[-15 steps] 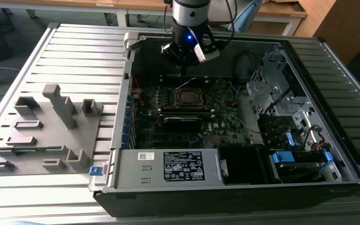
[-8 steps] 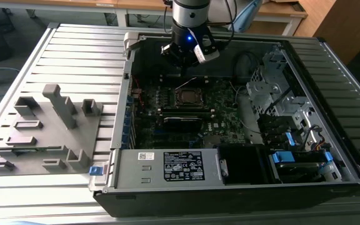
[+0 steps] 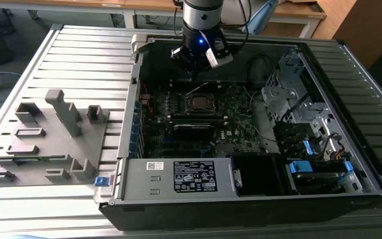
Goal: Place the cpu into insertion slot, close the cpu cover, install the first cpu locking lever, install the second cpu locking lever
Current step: 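Install the first cpu locking lever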
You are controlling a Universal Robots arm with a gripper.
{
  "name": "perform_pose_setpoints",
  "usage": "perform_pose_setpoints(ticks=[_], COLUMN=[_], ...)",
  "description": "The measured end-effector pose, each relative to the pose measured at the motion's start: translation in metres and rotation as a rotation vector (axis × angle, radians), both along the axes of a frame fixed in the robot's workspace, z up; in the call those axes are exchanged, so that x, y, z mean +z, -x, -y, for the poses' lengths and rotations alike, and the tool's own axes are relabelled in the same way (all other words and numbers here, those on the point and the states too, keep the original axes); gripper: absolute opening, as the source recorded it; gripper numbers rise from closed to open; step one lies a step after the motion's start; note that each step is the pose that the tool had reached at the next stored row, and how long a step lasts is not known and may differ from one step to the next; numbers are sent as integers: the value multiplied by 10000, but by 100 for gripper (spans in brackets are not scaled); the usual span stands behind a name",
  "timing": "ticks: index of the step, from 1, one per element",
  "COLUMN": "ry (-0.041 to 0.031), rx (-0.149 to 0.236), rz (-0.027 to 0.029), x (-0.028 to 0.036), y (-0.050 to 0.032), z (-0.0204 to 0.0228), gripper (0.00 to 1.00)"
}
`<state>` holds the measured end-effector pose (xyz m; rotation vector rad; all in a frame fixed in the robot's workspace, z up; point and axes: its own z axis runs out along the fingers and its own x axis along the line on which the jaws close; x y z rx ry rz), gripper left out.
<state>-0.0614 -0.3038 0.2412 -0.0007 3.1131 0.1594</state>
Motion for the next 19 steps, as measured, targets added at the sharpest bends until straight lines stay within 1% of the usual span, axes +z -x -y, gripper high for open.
perform_pose_setpoints(ticks=[10,15,19], ry=[1,-1,0], rx=[2,0,0], rz=[-1,0,-1], x=[-17,-24,-26], y=[-6,-43,-53], z=[0,0,3], gripper=[11,11,11])
